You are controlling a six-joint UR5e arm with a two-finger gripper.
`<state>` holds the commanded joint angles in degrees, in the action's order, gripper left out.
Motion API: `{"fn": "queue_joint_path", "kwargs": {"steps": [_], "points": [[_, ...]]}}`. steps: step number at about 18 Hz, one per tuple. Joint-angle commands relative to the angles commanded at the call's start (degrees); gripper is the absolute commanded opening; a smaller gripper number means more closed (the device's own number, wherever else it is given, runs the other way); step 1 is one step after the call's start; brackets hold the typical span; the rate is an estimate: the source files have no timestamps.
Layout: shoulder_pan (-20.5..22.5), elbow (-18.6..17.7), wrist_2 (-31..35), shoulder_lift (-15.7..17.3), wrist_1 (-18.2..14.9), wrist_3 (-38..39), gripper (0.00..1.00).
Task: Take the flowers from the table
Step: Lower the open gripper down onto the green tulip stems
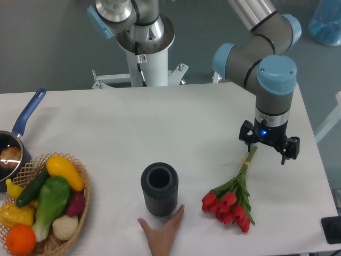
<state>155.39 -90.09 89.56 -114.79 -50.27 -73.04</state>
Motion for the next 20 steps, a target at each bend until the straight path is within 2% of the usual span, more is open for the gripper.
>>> {"fn": "queue_joint_path", "kwargs": {"steps": [7,12,16,20], "points": [[-0.2,-2.4,-0.9,0.2,0.4,-0.5,1.0],[-0.5,-7.6,-4.3,-0.9,7.4,-0.6,1.0],[-0.7,-7.6,-5.6,-1.4,7.6,-0.7,1.0],[-2.1,-6.7,-5.7,-3.5,7.9,-0.6,1.0]]}}
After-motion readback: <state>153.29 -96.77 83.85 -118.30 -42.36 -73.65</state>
